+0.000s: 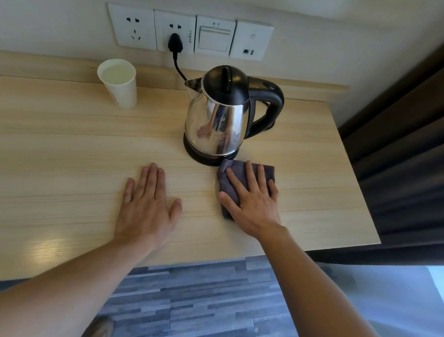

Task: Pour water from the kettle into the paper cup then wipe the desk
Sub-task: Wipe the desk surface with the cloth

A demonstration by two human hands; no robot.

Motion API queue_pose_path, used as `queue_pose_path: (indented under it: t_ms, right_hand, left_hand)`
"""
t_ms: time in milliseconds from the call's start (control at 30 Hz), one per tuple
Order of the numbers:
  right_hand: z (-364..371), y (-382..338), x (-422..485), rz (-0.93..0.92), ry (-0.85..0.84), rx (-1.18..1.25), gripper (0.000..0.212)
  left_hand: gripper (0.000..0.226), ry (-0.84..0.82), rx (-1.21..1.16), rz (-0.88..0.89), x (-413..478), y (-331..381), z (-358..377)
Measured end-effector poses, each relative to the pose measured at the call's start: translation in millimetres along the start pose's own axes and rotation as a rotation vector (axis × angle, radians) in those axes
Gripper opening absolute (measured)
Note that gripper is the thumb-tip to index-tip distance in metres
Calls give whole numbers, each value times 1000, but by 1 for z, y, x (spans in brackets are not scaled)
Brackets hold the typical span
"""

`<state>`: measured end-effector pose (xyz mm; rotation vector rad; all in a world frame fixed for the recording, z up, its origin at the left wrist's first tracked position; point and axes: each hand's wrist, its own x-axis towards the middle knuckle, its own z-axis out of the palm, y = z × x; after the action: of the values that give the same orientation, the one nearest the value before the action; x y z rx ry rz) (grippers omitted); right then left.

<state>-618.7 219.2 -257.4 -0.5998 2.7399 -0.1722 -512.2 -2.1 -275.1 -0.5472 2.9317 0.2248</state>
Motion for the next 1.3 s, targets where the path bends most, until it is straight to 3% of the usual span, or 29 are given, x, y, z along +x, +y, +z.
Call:
queue_pose_path:
  t_ms: [333, 733, 833, 900, 1000, 1133, 1200, 1300]
  right_hand:
    - [22, -11, -61, -39, -32, 13, 69]
    - [45, -4, -103, -103, 123, 177, 61]
    - [44, -4, -113, -84, 141, 347, 62]
    - [36, 0, -119, -49, 93, 528, 50]
    - [4, 5, -125, 125, -21, 1033, 26]
    - [-45, 14, -103, 267, 97, 1427, 38]
    - [-67, 18, -72, 267, 267, 1310, 36]
    - [-77, 26, -14, 191, 405, 825, 35]
  left_hand:
    - [84, 10, -20, -5, -3, 1, -2]
    - [95, -24, -28, 8, -1, -2, -3]
    - [90, -57, -63, 25, -3, 9, -8]
    - [88, -44, -97, 67, -11, 25, -6]
    - [90, -19, -81, 80, -20, 39, 2]
    - [91, -32, -55, 77, -18, 38, 5]
    - [90, -27, -46, 85, -17, 38, 7]
    - [90, -40, -40, 88, -18, 36, 8]
